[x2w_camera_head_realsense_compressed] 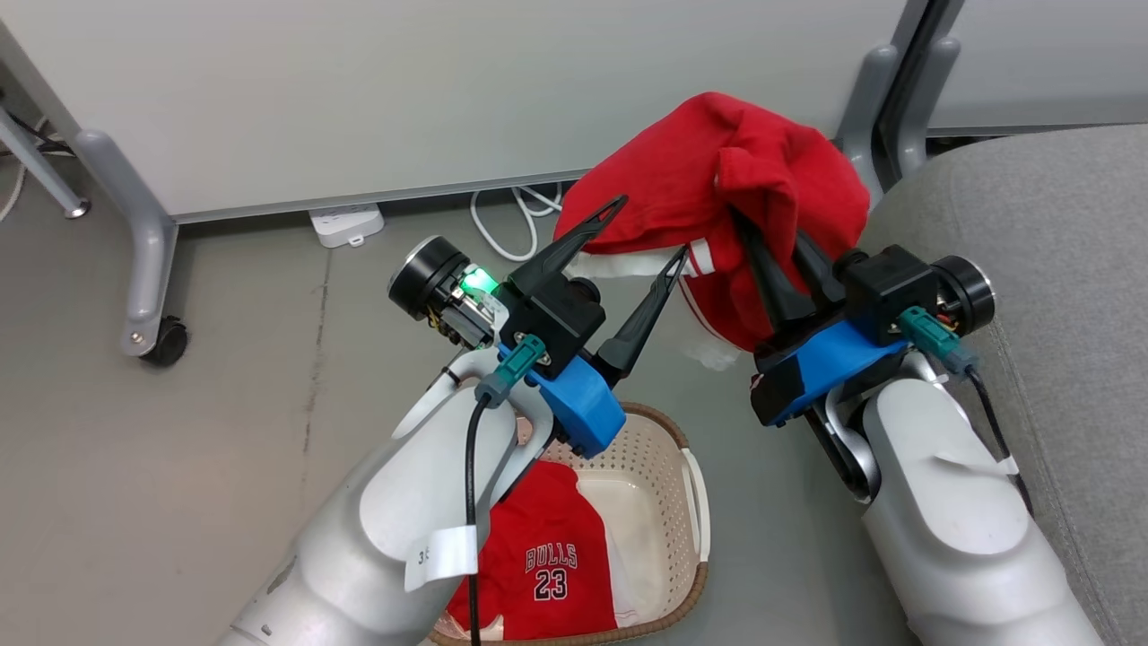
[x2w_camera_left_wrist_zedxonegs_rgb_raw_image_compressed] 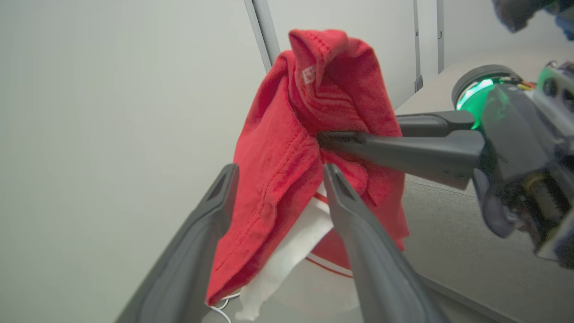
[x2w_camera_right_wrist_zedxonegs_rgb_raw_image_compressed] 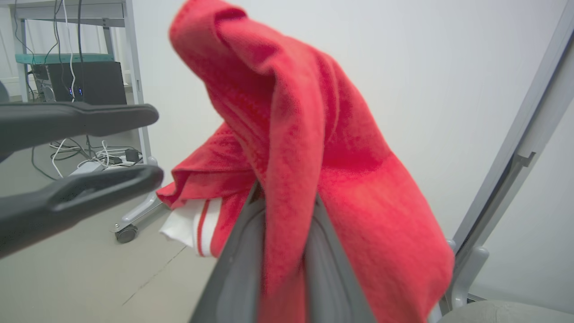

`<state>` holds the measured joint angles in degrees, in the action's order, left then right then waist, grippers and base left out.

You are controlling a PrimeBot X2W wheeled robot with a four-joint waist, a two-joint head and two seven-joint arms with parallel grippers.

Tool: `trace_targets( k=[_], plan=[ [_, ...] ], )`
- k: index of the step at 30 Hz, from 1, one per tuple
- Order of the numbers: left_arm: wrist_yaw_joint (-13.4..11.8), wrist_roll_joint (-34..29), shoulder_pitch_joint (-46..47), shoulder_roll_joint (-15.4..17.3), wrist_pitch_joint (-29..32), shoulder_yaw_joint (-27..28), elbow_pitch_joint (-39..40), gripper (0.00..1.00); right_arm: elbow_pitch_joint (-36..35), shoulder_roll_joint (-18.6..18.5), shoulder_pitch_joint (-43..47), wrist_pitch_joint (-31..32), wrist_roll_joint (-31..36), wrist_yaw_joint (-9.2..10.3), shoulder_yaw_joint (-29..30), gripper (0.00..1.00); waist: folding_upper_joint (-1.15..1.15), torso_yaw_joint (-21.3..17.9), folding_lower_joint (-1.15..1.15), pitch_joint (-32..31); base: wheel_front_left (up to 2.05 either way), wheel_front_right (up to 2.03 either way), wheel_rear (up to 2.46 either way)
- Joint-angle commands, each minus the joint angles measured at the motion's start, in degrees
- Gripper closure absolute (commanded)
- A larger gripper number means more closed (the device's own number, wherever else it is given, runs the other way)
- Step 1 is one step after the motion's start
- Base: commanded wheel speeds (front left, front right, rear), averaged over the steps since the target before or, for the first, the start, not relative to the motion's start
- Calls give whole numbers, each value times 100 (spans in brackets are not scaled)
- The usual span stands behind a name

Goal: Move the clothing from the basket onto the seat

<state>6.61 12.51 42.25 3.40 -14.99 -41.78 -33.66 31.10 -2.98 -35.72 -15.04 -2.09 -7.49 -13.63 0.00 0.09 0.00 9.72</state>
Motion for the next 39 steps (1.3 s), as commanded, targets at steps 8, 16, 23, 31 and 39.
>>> trace_targets(
  k=[8, 16, 23, 31, 39],
  plan=[
    [38, -67, -188, 53, -30, -93, 117, 0, -352, -104, 242, -23, 68, -1, 512, 100, 0, -593, 0, 142, 0, 0, 0],
    [52, -100, -341, 40, -30, -216, 324, 0, -800, -200, 536, -22, 98, -1, 1034, 100, 0, -1151, 0, 306, 0, 0, 0],
    [74, -112, -420, 17, -30, -415, 386, 0, -1176, -204, 855, -23, 76, -1, 1583, 100, 0, -1570, 0, 417, 0, 0, 0],
    [95, -58, -483, -6, -30, -640, 416, 0, -1563, -124, 1269, -23, 66, -1, 2057, 100, 0, -1980, 0, 488, 0, 0, 0],
    [96, -10, -474, -19, -30, -829, 359, 0, -1810, -38, 1645, -23, 34, -1, 2333, 100, 0, -2187, 0, 553, 0, 0, 0]
  ],
)
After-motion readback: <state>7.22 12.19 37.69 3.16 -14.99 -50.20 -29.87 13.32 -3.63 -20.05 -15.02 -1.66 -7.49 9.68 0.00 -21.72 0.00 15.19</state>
